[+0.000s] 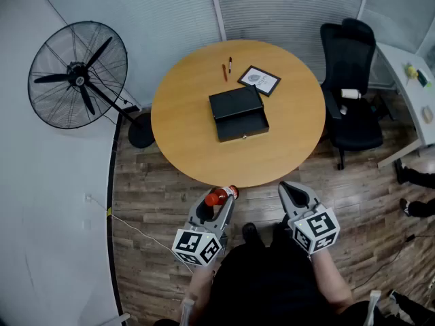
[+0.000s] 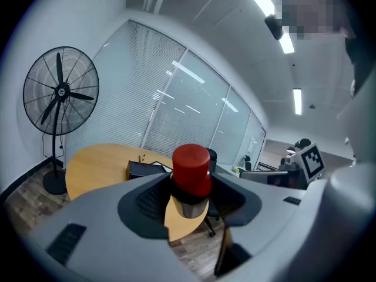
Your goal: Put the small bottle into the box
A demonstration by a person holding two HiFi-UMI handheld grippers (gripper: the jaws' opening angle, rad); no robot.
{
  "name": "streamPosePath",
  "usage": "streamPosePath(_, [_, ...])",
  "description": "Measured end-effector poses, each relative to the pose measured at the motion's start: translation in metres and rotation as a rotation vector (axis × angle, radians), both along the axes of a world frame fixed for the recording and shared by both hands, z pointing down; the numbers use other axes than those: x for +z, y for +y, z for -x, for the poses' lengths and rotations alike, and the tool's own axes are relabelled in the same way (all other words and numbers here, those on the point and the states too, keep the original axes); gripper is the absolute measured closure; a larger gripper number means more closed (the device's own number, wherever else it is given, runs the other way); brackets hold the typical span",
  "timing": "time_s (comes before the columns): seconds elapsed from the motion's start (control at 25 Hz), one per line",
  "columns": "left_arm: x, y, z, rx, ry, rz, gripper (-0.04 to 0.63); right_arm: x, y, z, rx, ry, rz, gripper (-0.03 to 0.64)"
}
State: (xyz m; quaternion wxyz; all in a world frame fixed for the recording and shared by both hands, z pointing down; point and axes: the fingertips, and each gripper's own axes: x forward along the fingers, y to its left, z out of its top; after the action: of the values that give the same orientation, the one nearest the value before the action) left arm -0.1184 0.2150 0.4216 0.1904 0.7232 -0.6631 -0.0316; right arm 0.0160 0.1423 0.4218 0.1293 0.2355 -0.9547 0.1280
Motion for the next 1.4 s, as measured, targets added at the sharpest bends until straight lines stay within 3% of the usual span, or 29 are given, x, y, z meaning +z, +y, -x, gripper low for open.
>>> streamPosePath(0.32, [0.004, -0.002, -0.008, 0.042, 0.016, -0.001, 0.387, 0.001, 0.005, -0.01, 0.026, 0.023, -0.005, 0.609])
streamPosePath(0.8, [0.032, -0.017, -0.025, 0.127, 0.08, 0.026, 0.387, 0.019, 0.02, -0.026, 0.063, 0.048, 0.082, 0.607])
streamPosePath(1.16, [0.039, -0.053, -0.032, 0.129, 0.073, 0.079, 0.387, 0.024, -0.028, -0.014, 0.043, -0.002, 0.118, 0.607])
streamPosePath(1.4, [0.034, -0.106, -0.037, 0.126, 0.05, 0.083, 0.387, 0.024, -0.079, -0.008, 0.023, -0.03, 0.145, 0.607])
